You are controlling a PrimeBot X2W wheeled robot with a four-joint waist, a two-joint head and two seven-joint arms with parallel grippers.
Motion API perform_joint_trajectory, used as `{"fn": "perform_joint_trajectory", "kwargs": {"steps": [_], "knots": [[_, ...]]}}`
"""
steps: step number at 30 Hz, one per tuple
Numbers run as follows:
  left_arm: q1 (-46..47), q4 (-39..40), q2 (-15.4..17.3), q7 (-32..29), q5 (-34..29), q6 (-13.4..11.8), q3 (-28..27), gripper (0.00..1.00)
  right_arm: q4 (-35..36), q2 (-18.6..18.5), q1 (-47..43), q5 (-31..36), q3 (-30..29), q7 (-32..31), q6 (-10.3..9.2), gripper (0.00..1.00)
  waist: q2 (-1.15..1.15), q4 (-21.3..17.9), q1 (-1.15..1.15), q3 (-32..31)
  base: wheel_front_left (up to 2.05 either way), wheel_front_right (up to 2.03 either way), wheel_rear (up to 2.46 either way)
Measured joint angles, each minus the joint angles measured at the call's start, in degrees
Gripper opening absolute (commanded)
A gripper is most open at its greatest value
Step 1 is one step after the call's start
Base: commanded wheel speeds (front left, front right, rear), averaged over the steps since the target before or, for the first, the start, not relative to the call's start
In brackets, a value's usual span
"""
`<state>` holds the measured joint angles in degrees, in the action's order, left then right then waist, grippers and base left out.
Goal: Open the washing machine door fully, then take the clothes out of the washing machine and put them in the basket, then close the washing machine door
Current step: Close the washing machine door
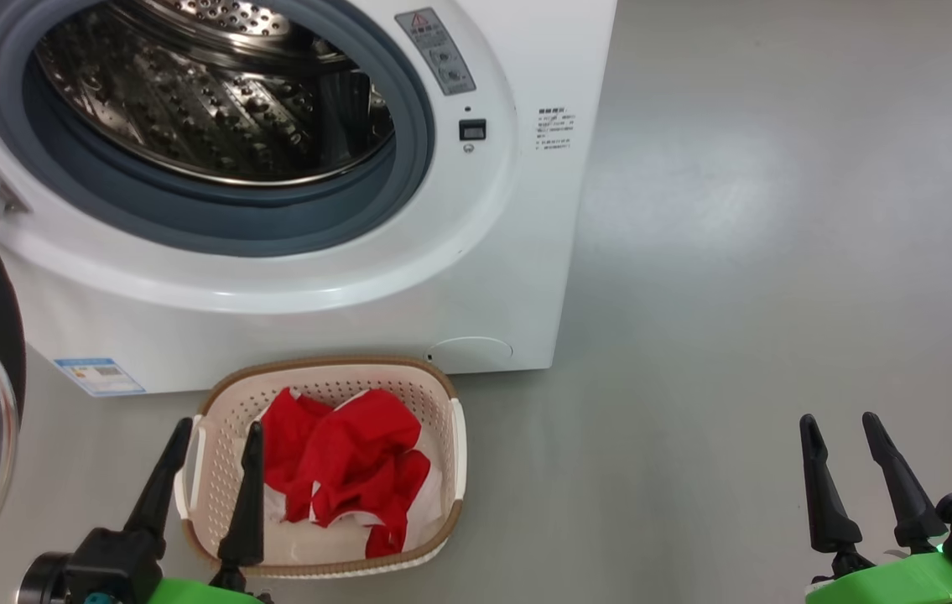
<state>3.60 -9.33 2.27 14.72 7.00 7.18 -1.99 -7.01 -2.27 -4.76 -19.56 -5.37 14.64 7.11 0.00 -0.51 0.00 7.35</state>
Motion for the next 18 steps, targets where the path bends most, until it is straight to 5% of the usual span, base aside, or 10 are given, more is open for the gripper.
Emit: {"fn": "perform_joint_trajectory", "kwargs": {"steps": [18], "knots": [[0.2, 0.2, 0.1, 0.0, 0.0, 0.0, -0.1, 1.0, 0.0, 0.1, 0.0, 0.0, -0.1, 0.0, 0.0, 1.0, 0.0, 0.2, 0.0, 0.5, -0.32, 0.32, 0.0]]}}
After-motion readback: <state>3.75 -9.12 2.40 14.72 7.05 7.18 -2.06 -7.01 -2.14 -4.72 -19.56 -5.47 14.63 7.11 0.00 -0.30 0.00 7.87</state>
